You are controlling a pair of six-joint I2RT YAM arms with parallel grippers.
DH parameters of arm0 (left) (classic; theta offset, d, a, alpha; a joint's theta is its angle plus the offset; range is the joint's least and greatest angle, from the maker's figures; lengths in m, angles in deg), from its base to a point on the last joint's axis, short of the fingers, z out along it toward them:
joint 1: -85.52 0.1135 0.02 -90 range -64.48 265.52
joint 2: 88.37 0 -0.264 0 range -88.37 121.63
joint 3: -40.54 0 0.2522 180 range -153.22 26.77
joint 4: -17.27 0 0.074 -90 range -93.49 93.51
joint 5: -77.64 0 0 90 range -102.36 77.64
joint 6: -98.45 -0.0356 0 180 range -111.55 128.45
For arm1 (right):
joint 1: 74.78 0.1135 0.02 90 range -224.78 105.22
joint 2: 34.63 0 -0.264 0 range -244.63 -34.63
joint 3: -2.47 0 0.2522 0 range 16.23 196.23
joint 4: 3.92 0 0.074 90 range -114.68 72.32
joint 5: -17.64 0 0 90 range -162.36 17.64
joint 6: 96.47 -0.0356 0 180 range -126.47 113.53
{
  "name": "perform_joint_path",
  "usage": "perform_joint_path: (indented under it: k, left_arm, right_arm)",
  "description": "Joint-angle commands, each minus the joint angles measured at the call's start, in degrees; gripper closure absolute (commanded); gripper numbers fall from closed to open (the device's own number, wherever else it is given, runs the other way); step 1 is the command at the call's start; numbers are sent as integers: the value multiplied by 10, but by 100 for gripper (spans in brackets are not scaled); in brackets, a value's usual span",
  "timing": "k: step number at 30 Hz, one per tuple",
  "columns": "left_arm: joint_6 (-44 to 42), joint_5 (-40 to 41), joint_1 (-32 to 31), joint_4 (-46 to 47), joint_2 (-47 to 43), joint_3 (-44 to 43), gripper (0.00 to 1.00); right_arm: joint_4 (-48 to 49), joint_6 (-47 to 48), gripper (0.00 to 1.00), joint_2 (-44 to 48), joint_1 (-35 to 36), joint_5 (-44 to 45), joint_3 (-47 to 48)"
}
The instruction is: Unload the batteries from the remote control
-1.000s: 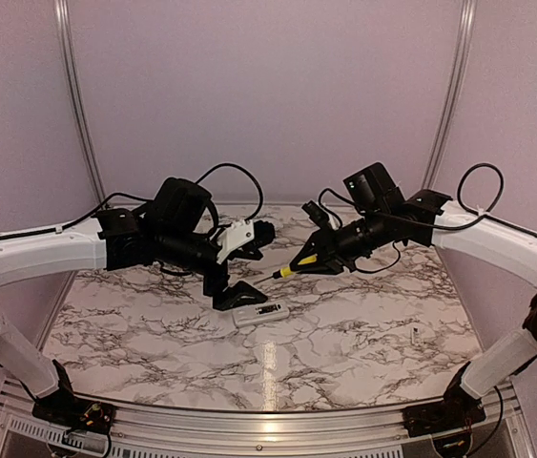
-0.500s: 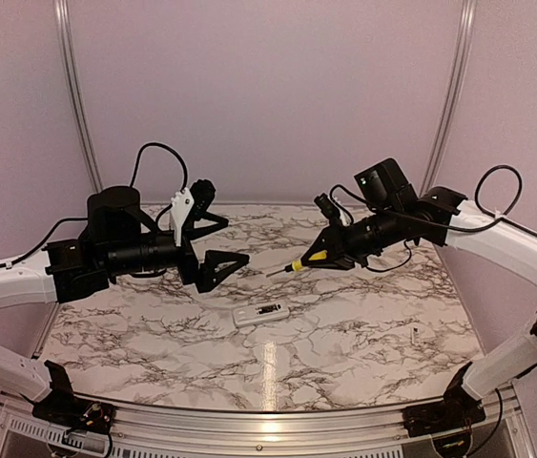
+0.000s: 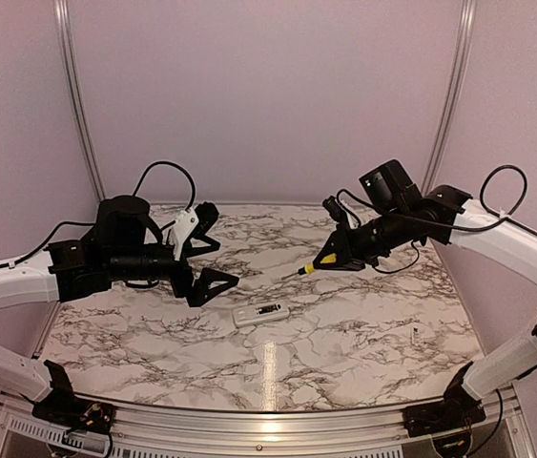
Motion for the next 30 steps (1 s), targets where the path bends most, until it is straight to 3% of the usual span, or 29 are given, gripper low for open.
perform_joint_path:
  k: [1,10,16,24,30]
  left_arm:
    - [-35,-65,39,-70,38,2,1]
    - [-97,-103,77,-87,148,-32,1]
    - [-150,-76,77,-91,216,-41,1]
    - [-162,-48,77,-11,271,-15,1]
    - [-173,-53,76,-25,303,-29,3]
  right_arm:
    - [-15,19,100,-17,-22,18,24]
    - [-102,14,100,-102,-27,27,122]
    - [-141,1,100,-146,-27,39,179]
    - [-152,-19,100,-172,-27,47,204]
    - [-156,-9,100,-195,-27,52,230]
